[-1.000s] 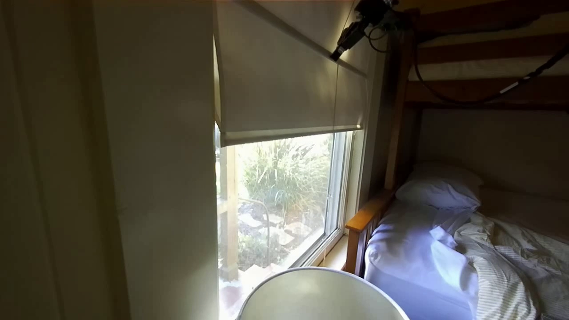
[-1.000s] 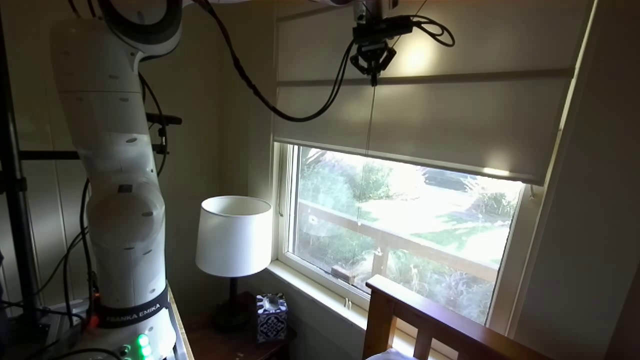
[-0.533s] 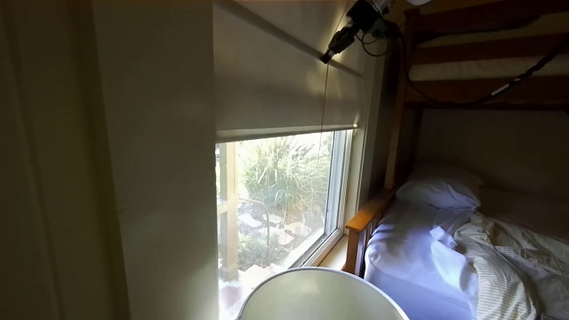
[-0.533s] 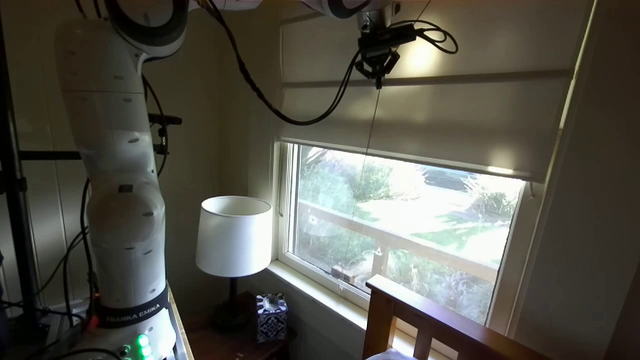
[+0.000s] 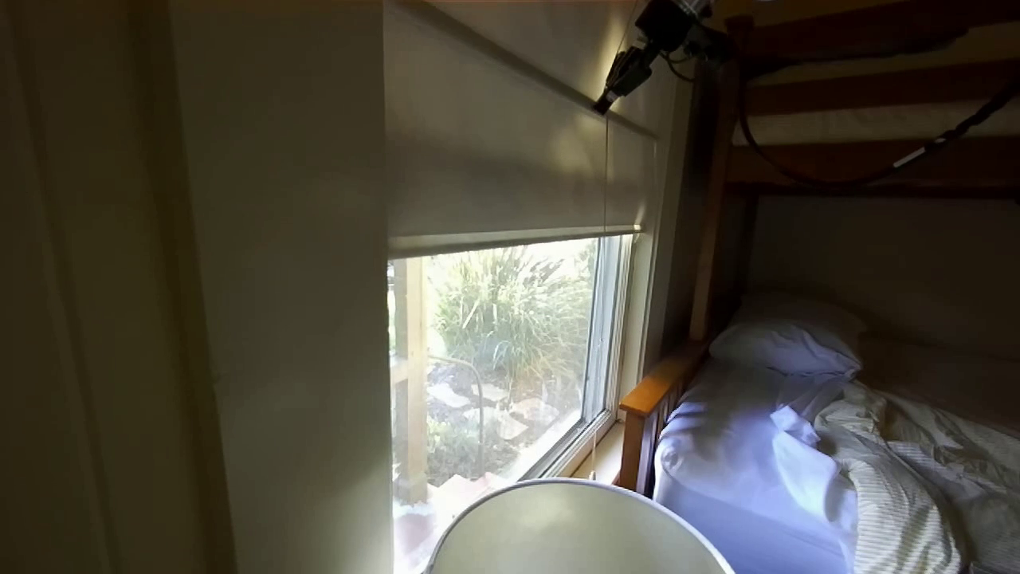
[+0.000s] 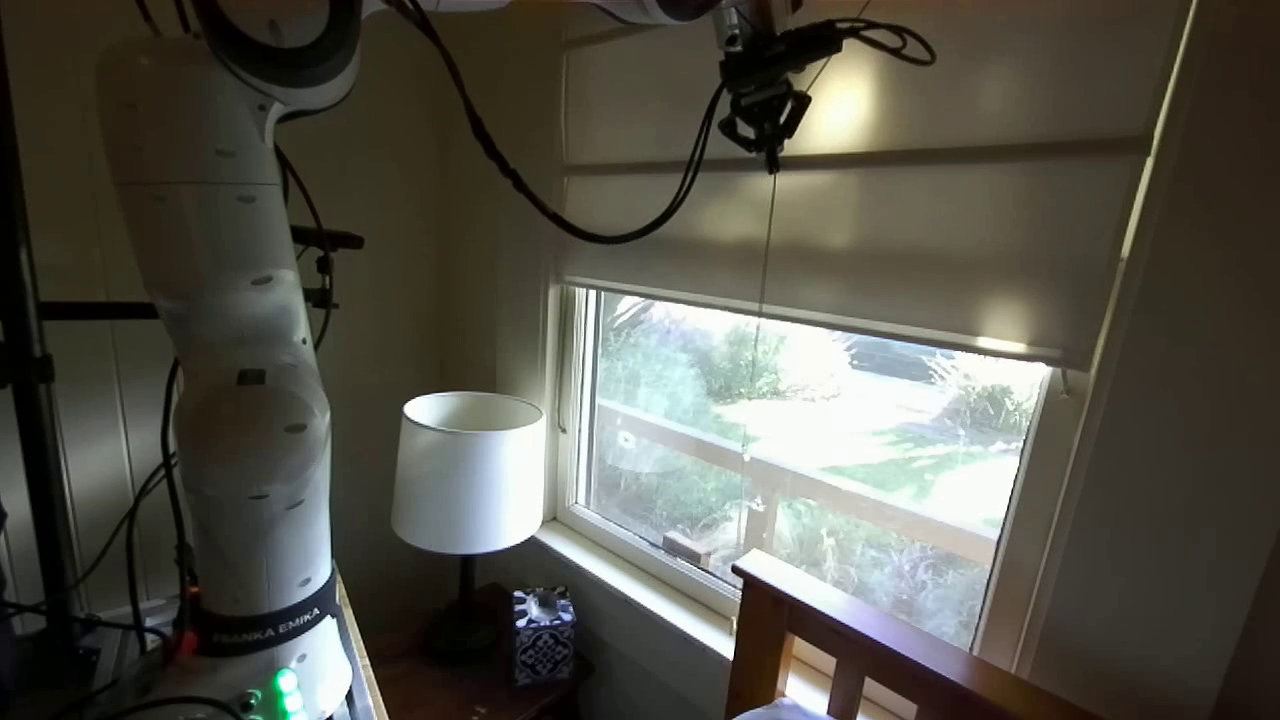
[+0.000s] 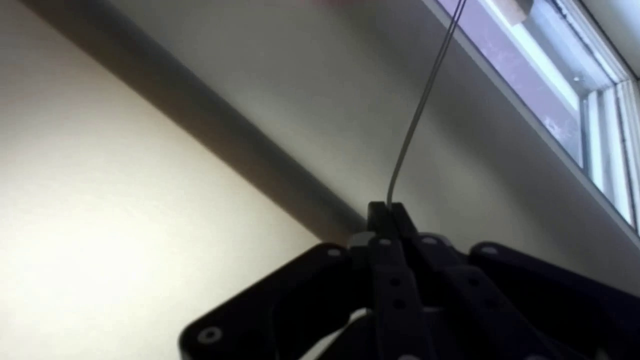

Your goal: Close the blinds on the window.

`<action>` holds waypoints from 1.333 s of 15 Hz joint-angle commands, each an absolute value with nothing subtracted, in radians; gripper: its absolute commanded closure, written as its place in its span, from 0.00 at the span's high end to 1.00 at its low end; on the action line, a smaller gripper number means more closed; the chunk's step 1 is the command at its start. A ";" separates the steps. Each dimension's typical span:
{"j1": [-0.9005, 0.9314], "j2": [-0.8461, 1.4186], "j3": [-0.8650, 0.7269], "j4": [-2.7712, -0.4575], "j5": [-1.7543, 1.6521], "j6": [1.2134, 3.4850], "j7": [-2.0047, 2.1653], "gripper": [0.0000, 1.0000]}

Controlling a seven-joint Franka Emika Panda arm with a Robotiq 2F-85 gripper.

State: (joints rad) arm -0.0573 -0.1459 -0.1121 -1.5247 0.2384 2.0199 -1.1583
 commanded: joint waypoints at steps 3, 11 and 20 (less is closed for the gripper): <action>-0.072 -0.229 -0.096 -1.587 0.152 2.310 -1.076 0.00; -0.142 -0.244 -0.097 -1.528 -0.166 2.568 -0.714 0.00; -0.179 -0.210 -0.092 -1.335 -0.478 2.464 -0.463 0.00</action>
State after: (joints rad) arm -0.1759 -0.2426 -0.1036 -1.4123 -0.4241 2.5280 -0.4971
